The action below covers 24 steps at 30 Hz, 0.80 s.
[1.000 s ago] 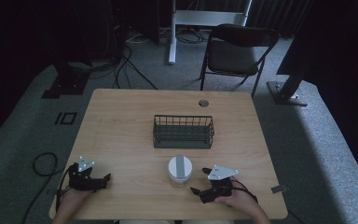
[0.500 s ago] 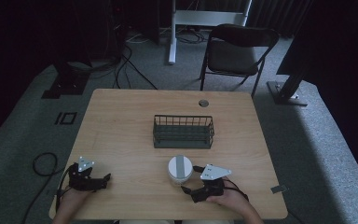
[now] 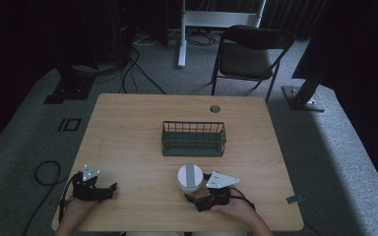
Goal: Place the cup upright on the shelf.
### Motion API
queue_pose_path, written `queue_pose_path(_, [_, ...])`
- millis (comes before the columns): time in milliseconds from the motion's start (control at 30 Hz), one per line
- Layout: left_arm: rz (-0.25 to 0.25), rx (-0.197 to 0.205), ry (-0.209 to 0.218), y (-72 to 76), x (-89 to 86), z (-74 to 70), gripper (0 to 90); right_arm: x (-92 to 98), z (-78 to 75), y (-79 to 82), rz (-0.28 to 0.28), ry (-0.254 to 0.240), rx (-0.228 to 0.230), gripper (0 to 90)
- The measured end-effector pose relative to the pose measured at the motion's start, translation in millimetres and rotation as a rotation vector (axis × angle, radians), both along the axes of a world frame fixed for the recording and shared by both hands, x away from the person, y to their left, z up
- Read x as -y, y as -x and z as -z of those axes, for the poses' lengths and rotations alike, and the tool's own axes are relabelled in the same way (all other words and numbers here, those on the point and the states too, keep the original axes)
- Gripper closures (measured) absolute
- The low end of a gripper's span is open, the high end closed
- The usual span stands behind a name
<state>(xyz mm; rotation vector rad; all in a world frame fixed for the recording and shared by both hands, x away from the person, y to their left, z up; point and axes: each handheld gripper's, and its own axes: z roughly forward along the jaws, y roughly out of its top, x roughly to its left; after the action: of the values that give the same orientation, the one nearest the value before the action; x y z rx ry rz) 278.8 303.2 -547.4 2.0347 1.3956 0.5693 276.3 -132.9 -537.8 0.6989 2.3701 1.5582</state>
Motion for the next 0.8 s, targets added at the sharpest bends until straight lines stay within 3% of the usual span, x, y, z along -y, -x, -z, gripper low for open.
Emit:
queue_pose_path(233, [0.000, 0.000, 0.000, 0.0, 0.0, 0.0, 0.2, -3.6, 0.4, -2.6, 0.005, -0.014, 0.000, 9.5])
queue_pose_path(300, [0.000, 0.000, 0.000, 0.0, 0.0, 0.0, 0.2, -4.5, 0.9, -3.6, 0.011, -0.008, 0.002, 15.0])
queue_pose_path(400, [0.000, 0.000, 0.000, 0.0, 0.0, 0.0, 0.2, -5.2, 1.7, -5.5, 0.016, 0.003, 0.001, 16.6])
queue_pose_path(800, [0.000, 0.000, 0.000, 0.0, 0.0, -0.1, 0.2, -9.2, 0.6, -8.1, 0.005, 0.032, 0.008, 17.3])
